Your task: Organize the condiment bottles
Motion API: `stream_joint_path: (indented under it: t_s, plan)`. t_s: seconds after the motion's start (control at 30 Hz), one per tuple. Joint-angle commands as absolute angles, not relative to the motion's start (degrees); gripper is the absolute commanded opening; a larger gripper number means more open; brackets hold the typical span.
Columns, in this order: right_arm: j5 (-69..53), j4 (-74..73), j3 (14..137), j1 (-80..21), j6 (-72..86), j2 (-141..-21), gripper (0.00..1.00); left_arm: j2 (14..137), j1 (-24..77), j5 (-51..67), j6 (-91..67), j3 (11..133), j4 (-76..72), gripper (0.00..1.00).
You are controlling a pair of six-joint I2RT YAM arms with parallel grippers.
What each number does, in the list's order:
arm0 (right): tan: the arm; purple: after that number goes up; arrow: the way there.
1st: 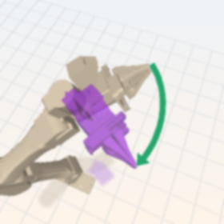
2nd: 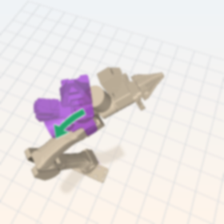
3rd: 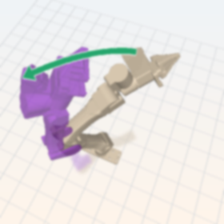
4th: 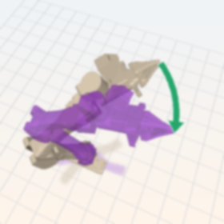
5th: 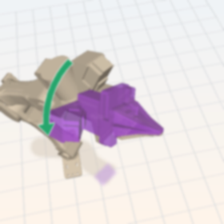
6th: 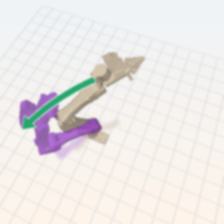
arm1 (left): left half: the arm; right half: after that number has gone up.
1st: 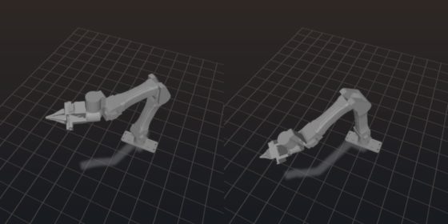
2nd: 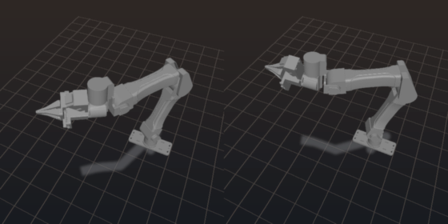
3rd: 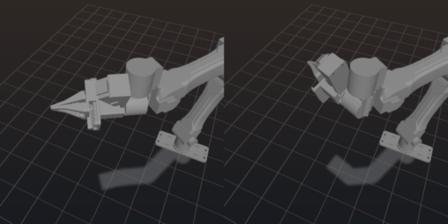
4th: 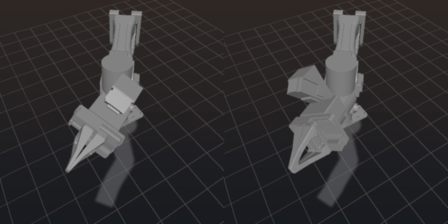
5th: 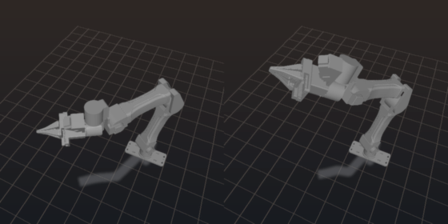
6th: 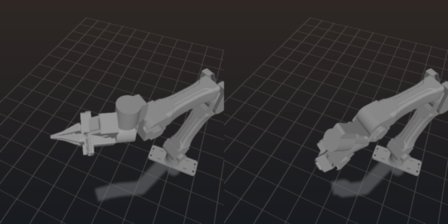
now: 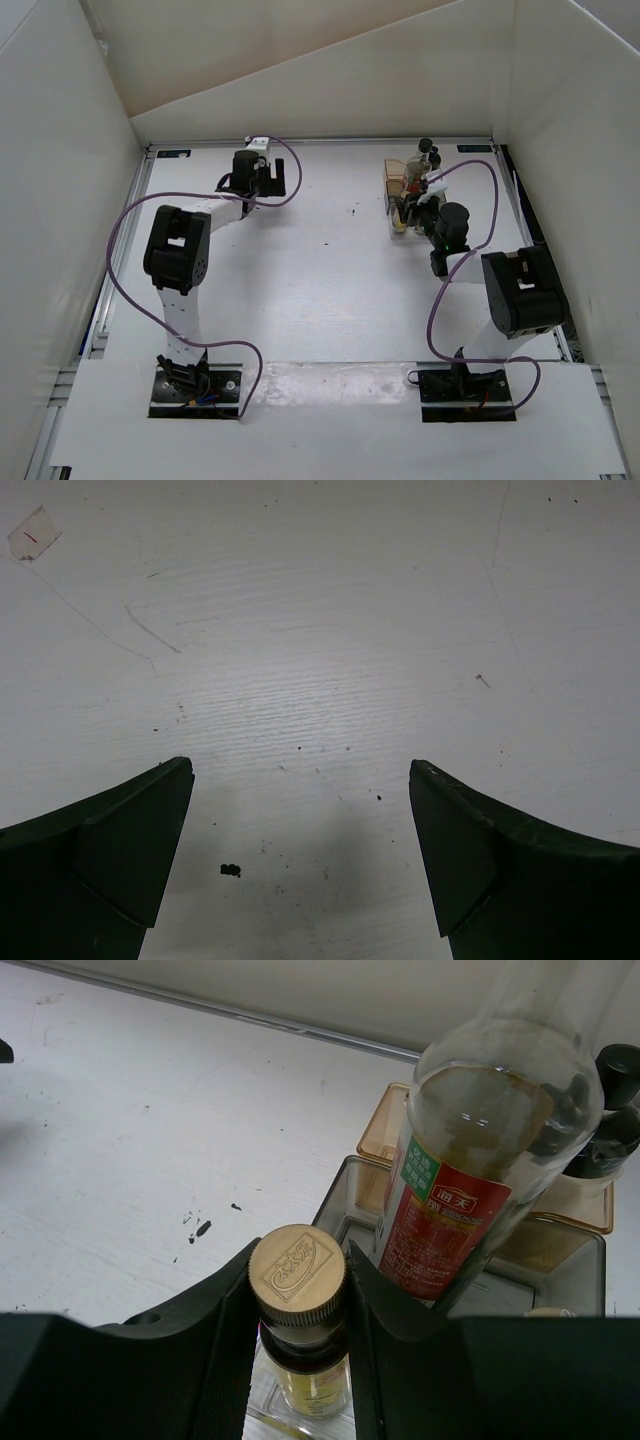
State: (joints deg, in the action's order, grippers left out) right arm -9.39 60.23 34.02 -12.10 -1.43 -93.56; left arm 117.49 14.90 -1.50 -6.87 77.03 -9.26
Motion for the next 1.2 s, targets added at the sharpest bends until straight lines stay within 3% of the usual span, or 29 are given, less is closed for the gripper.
stream_joint_path:
  t_s: [0.0,0.23,0.3,0.37,0.47,0.67,0.83,1.17]
  plan:
    - [-8.26,68.91,36.48,-11.78,-1.23,-93.43,0.0,117.68,14.68,-1.67,-6.5,79.28,-9.05,1.0]
    - [-6.94,68.47,36.3,-12.48,-2.19,-93.43,0.0,118.04,14.77,-1.49,-7.12,79.72,-9.14,1.0]
    - [-6.68,68.2,36.21,-12.74,-2.63,-93.25,0.06,118.12,14.77,-1.41,-7.12,79.54,-9.14,1.0]
    - [-6.59,68.12,36.12,-12.92,-2.72,-93.25,0.22,118.04,14.77,-1.41,-7.12,79.45,-9.05,1.0]
    - [-6.59,68.11,35.95,-13.1,-2.73,-93.08,0.35,117.86,14.77,-1.41,-7.12,79.02,-9.14,1.0]
    - [-6.33,67.85,35.68,-13.27,-2.99,-92.73,0.49,117.42,14.85,-1.58,-7.29,79.28,-8.09,1.0]
    - [-6.15,67.68,35.6,-13.45,-2.99,-92.02,0.56,116.63,14.77,-1.93,-7.21,79.63,-6.86,1.0]
    - [-5.71,64.25,35.51,-14.68,-7.64,-84.38,0.58,114.26,14.85,-1.85,-9.93,81.73,-2.2,1.0]
